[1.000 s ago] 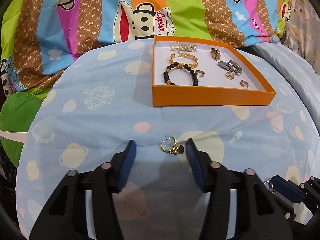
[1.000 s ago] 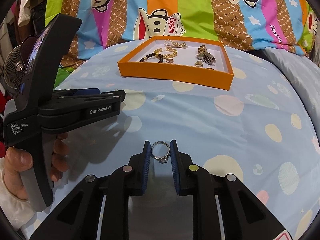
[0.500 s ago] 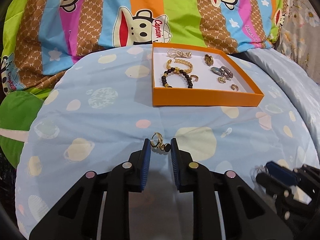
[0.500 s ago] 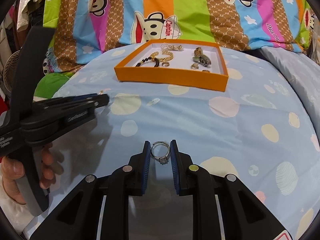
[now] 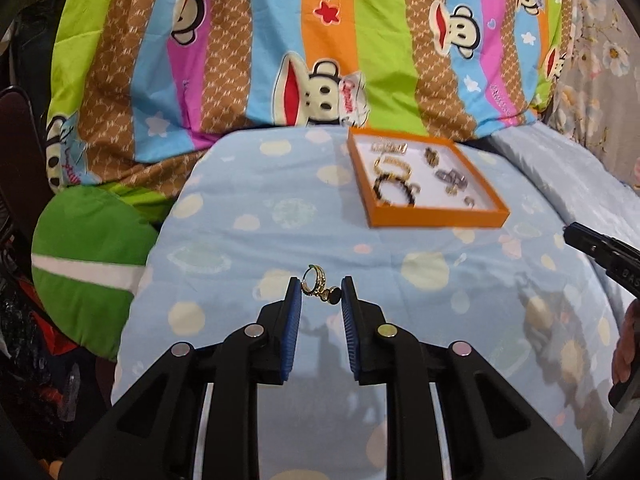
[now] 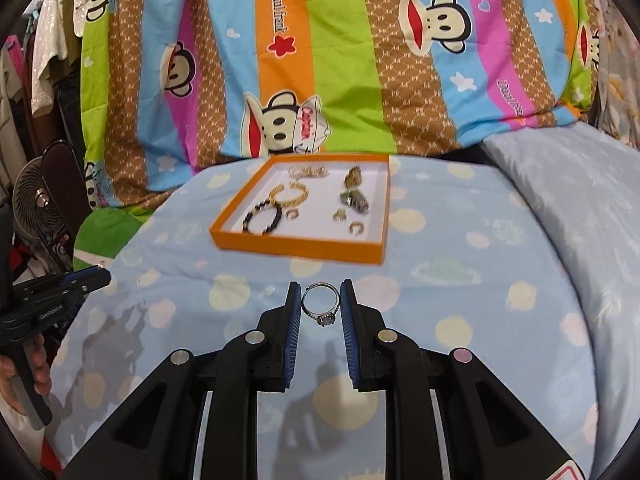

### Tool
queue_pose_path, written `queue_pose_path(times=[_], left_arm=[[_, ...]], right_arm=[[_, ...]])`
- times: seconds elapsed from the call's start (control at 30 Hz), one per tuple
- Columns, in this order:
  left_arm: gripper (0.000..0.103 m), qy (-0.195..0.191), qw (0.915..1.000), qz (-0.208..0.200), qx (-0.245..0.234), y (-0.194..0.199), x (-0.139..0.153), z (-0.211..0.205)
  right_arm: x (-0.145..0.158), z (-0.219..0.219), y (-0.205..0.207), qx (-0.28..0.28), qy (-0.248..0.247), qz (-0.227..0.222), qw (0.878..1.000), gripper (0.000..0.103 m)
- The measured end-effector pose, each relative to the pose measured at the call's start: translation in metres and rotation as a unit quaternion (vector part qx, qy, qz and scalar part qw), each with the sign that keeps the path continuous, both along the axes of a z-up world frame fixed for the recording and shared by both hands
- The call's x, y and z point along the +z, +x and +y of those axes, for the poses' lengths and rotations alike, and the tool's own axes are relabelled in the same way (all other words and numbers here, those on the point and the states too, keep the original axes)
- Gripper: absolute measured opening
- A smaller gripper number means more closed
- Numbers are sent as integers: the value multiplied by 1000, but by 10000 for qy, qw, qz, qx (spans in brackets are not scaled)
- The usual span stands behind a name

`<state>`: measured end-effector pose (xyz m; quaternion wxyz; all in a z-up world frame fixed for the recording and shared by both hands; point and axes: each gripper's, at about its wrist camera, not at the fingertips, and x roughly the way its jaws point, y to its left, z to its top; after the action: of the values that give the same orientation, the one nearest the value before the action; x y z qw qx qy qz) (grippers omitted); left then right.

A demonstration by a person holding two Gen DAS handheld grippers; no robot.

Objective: Organize jewelry
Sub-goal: 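Carry the ring and charm earring into the orange box and open both tools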

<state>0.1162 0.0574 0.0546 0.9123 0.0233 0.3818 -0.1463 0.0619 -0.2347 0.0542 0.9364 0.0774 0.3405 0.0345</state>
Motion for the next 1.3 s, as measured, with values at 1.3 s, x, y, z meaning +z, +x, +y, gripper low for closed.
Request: queue_pose_path(times=[1.3], left_arm=[[53, -333, 9987, 241, -291, 246, -39, -152]], right_arm=[[-47, -13, 238, 79, 457, 430, 9980, 22]])
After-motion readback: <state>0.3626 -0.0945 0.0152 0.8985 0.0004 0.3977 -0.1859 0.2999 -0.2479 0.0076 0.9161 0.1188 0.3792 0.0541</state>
